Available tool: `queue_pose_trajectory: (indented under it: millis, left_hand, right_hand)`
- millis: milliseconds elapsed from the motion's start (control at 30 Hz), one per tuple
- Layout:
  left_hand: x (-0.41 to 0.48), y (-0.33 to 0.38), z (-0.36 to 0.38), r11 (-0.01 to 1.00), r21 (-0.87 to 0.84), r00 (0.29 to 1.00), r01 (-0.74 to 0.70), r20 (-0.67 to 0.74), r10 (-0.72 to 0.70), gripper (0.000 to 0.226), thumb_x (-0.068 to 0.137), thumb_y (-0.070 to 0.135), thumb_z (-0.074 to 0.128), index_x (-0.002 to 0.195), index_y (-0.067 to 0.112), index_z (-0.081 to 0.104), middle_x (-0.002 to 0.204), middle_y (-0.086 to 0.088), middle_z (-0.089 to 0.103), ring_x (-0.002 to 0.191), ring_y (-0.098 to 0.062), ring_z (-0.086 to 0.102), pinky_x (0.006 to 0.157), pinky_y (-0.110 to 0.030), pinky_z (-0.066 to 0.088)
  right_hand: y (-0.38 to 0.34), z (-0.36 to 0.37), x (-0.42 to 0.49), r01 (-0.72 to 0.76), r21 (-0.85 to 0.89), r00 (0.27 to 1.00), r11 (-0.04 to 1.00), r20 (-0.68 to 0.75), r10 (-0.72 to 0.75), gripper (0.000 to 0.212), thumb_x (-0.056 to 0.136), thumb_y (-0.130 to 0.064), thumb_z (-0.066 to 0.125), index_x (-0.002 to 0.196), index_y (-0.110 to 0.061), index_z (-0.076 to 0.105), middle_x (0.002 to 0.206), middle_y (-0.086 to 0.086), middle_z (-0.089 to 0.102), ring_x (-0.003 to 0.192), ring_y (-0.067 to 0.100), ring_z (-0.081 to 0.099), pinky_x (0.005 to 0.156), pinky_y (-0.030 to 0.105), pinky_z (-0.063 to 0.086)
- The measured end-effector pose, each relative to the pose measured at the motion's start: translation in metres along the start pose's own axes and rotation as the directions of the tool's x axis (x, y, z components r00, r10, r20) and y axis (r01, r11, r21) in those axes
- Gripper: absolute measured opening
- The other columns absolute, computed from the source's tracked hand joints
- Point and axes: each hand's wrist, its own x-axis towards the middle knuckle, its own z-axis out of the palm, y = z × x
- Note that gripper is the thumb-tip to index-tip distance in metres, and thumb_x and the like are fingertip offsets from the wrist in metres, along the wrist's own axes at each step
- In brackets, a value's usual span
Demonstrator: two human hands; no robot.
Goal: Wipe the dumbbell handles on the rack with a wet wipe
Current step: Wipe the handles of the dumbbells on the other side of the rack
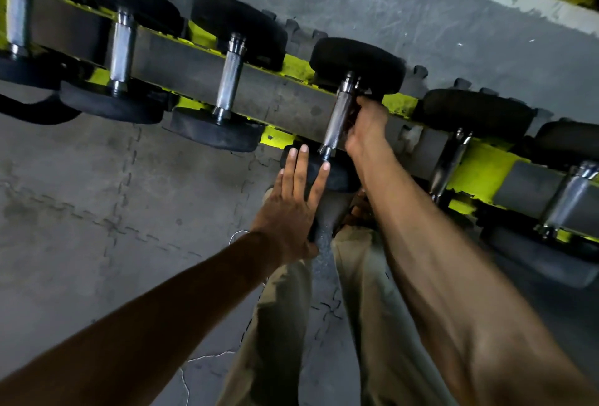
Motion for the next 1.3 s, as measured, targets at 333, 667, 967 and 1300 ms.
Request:
queue_pose_trajectory:
  millis: [333, 667, 967, 1300]
  left_hand:
    - [0.001, -0.001, -0.001, 1.0, 0.005, 0.999, -0.002, -0.034, 0.002, 0.154, 0.074, 0.083, 0.065, 0.149, 0.0, -0.042, 0.152, -0.042, -0.04, 0.152, -0.058, -0.019, 0.129, -0.059, 0.009]
    - [0.001, 0.001, 0.001, 1.0, 0.016, 1.0, 0.012, -0.021, -0.012, 0.155, 0.074, 0.082, 0.066, 0.148, 0.0, -0.042, 0.152, -0.042, -0.041, 0.152, -0.057, -0.02, 0.129, -0.058, 0.009]
    - [0.001, 0.002, -0.002, 0.999, 0.042, 1.0, 0.026, -0.009, -0.026, 0.152, 0.076, 0.085, 0.062, 0.151, 0.0, -0.039, 0.153, -0.043, -0.038, 0.152, -0.058, -0.018, 0.129, -0.058, 0.01]
    - [0.006, 0.006, -0.004, 0.997, 0.037, 0.996, 0.068, -0.053, -0.066, 0.118, 0.098, 0.058, 0.052, 0.153, 0.001, -0.036, 0.157, -0.043, -0.031, 0.153, -0.058, -0.016, 0.129, -0.058, 0.011]
  right_hand:
    - [0.002, -0.046, -0.02, 0.706, -0.669, 0.39, -0.233, 0.642, -0.66, 0.017, 0.098, -0.019, 0.056, 0.108, -0.008, 0.064, 0.118, 0.013, 0.058, 0.097, 0.029, 0.059, 0.074, 0.035, 0.046]
    - [-0.022, -0.048, -0.006, 0.614, -0.429, 0.301, -0.663, 0.903, -0.306, 0.043, 0.088, -0.016, 0.062, 0.131, -0.023, 0.061, 0.15, -0.011, 0.05, 0.097, 0.028, 0.068, 0.057, 0.036, 0.056]
    - [-0.036, -0.009, -0.042, 0.591, -0.116, 0.476, -0.798, 0.849, 0.229, 0.03, 0.096, -0.029, 0.05, 0.122, -0.018, 0.06, 0.124, 0.004, 0.062, 0.105, 0.03, 0.067, 0.075, 0.037, 0.049]
    - [-0.035, 0.051, -0.045, 0.603, -0.362, 0.783, -0.711, 0.441, 0.439, 0.02, 0.096, -0.023, 0.049, 0.099, -0.011, 0.064, 0.101, 0.008, 0.068, 0.076, 0.023, 0.07, 0.064, 0.03, 0.055]
